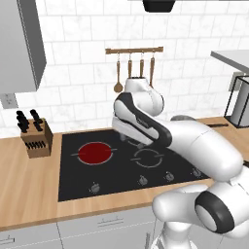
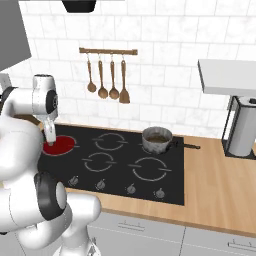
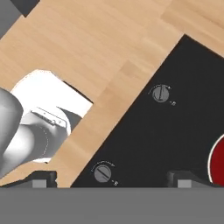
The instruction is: Turn off the front left burner of the stove.
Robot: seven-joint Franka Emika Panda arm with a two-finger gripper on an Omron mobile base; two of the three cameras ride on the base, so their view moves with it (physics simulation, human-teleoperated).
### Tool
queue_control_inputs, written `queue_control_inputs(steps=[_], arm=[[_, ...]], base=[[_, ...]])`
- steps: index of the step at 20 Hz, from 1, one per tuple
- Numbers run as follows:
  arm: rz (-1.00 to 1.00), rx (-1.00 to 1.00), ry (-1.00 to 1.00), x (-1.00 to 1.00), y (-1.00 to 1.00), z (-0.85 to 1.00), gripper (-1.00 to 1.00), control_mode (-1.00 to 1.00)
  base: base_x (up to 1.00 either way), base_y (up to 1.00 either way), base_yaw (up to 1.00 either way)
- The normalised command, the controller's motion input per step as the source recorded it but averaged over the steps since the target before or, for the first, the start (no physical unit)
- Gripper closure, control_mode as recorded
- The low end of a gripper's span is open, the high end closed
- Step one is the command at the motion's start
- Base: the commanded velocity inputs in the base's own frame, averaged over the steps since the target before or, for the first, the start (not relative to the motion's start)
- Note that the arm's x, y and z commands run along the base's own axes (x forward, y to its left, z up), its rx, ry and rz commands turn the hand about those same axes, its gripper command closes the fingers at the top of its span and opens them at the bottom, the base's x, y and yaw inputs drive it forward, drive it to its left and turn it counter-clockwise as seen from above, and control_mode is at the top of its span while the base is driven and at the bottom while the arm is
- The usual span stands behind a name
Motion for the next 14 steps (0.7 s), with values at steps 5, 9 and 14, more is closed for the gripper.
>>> queue_control_inputs(steps=[5, 9, 14], arm=[[0.36, -0.03, -0.01, 0.00, 0.13, -0.16, -1.00, -1.00], [0.34, -0.01, -0.04, 0.00, 0.13, -0.17, -1.00, -1.00], [0.29, 0.00, 0.00, 0.00, 0.07, -0.04, -1.00, -1.00]], base=[[0.00, 0.00, 0.00], [0.00, 0.00, 0.00], [0.00, 0.00, 0.00]])
